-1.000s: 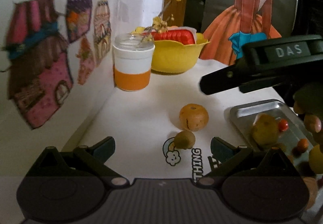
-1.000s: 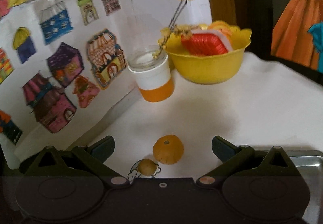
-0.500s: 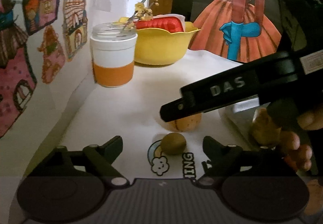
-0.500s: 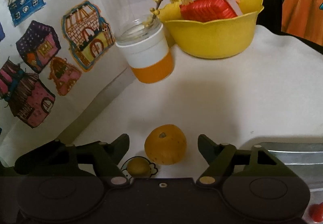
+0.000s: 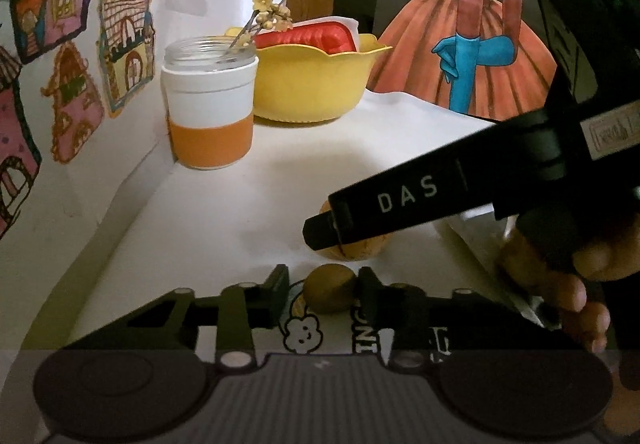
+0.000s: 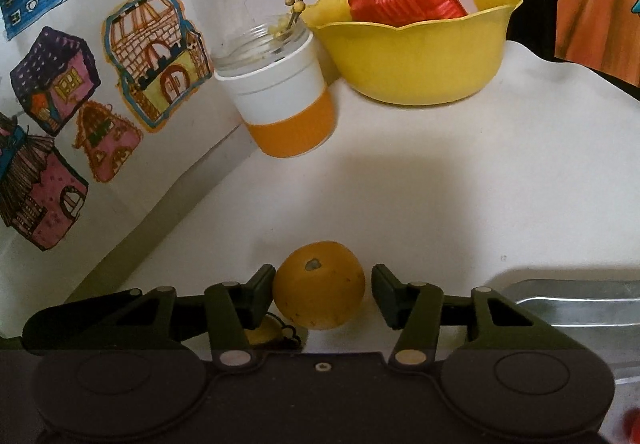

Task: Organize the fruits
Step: 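Grasp the tangerine with the right tool while the left tool grasps the small brown fruit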

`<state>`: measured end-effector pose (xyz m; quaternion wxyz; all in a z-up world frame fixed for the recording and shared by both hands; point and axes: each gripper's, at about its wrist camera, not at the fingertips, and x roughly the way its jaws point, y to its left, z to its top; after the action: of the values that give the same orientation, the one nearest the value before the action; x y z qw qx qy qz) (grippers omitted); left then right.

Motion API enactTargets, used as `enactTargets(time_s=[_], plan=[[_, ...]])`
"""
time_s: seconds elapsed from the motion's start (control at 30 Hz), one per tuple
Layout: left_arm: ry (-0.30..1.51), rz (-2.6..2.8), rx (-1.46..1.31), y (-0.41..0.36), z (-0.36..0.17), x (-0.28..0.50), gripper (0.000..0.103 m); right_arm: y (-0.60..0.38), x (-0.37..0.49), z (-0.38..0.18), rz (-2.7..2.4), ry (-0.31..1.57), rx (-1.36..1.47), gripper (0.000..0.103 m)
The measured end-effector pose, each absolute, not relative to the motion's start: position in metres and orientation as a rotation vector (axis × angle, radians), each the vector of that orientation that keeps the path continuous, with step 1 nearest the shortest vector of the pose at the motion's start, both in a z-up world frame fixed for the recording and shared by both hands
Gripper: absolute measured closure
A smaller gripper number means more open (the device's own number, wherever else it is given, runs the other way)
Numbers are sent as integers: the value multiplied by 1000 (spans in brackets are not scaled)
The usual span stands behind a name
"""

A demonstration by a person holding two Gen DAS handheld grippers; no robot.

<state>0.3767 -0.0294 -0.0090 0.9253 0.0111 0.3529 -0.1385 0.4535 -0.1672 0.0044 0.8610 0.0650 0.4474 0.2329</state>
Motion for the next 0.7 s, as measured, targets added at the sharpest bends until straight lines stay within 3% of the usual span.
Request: enactTargets(time_s=[0.07,0.7], plan=[[724,-280,17,-29,-9,377,71,-168,452,5,492,934,139,54],[709,-209,-60,-16,18,336,71,-194,408,51,508,831,145,55]])
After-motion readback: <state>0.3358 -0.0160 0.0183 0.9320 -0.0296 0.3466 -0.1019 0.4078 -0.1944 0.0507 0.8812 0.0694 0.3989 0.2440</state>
